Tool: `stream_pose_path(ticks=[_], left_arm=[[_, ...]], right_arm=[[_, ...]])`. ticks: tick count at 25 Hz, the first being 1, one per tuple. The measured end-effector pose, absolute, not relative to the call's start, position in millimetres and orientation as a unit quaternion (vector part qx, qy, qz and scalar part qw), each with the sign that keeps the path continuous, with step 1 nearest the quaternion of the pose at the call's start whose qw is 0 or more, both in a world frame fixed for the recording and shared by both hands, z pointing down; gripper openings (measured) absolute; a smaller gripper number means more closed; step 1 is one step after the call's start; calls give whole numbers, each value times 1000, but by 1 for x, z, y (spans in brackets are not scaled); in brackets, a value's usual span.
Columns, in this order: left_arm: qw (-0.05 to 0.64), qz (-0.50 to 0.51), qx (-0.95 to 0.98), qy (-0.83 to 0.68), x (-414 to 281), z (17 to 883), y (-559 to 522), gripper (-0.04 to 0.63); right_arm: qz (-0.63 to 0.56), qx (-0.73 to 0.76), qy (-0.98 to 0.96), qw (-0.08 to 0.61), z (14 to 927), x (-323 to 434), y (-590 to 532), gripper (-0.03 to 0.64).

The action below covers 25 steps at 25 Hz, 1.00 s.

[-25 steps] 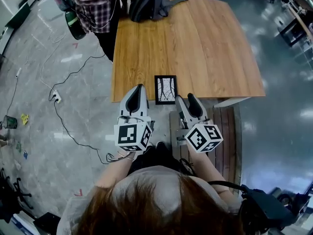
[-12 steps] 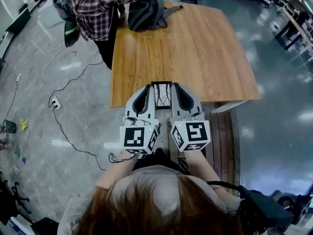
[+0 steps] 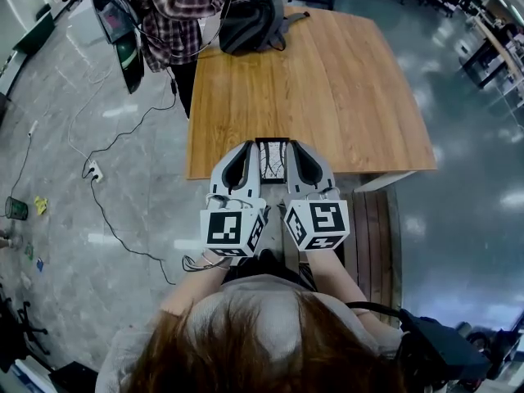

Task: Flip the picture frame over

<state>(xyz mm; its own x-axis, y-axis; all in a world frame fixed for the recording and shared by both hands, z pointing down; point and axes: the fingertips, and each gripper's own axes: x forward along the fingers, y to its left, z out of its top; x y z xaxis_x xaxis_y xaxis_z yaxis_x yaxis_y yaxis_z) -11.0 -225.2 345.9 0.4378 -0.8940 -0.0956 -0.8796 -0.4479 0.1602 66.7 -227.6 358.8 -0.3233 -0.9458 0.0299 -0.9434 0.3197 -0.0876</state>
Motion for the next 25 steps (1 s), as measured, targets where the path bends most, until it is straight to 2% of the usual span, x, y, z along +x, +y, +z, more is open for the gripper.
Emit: stream_pose_path(ticks=[25], left_arm=[[46,-82,846,-524,-8,353,-219,8]], right_arm=[[-37,-577,815,22,354,65,-218,15]])
